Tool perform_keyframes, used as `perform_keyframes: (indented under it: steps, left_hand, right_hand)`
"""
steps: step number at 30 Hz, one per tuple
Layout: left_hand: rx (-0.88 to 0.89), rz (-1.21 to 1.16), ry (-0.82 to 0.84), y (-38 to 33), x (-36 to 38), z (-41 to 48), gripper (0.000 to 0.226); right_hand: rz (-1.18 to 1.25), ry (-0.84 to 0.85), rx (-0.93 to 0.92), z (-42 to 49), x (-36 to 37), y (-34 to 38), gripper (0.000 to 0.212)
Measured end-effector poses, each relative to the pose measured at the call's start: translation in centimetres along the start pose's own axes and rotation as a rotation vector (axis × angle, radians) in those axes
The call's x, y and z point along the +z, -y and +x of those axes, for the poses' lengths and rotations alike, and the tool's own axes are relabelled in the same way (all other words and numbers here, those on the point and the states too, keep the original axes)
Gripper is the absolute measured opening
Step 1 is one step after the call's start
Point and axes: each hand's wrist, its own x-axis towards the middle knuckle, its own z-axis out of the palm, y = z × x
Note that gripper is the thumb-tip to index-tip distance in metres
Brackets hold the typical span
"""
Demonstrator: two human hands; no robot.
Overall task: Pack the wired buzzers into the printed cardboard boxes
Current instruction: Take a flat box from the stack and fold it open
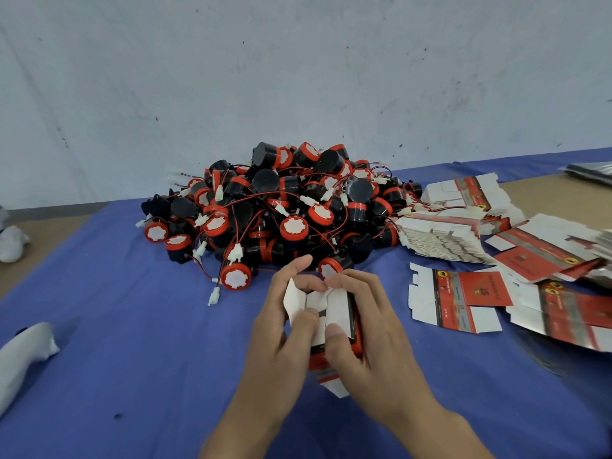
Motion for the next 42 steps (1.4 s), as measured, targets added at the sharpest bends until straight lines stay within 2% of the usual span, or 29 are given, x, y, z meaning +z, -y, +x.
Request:
perform_keyframes:
  steps: [11,17,22,32,38,42]
  left_hand:
    - [-0.025,-0.078,-0.021,0.5,0.8,-0.1,0.049]
    - [-0.007,-0.116,0.048,0.2,0.9,-0.4,0.068]
    - [0.033,-0.143,0.095,0.6,1.2,-0.7,0.070]
    - [0.126,-0.009,0.007,1.2,1.4,-0.7,0.072]
    - [0.125,-0.020,-0.029,1.2,1.5,-0.8,0.070]
    - [0.141,-0.015,-0.032,1.1,1.5,-0.9,0.067]
  right_hand:
    - [-0.050,-0.037,-0.044,0.4,-0.1,0.0,0.045]
    - [-0.029,-0.078,-0.052,0.4,-0.3,-0.1,0.043]
    - [0.044,-0.103,-0.061,0.4,-0.1,0.2,0.042]
    - [0.050,-0.122,-0.080,0.2,0.5,0.4,0.040]
    - [0.051,-0.096,-0.071,0.3,0.5,0.6,0.029]
    - [0.061,-0.108,-0.099,0.4,0.1,0.8,0.030]
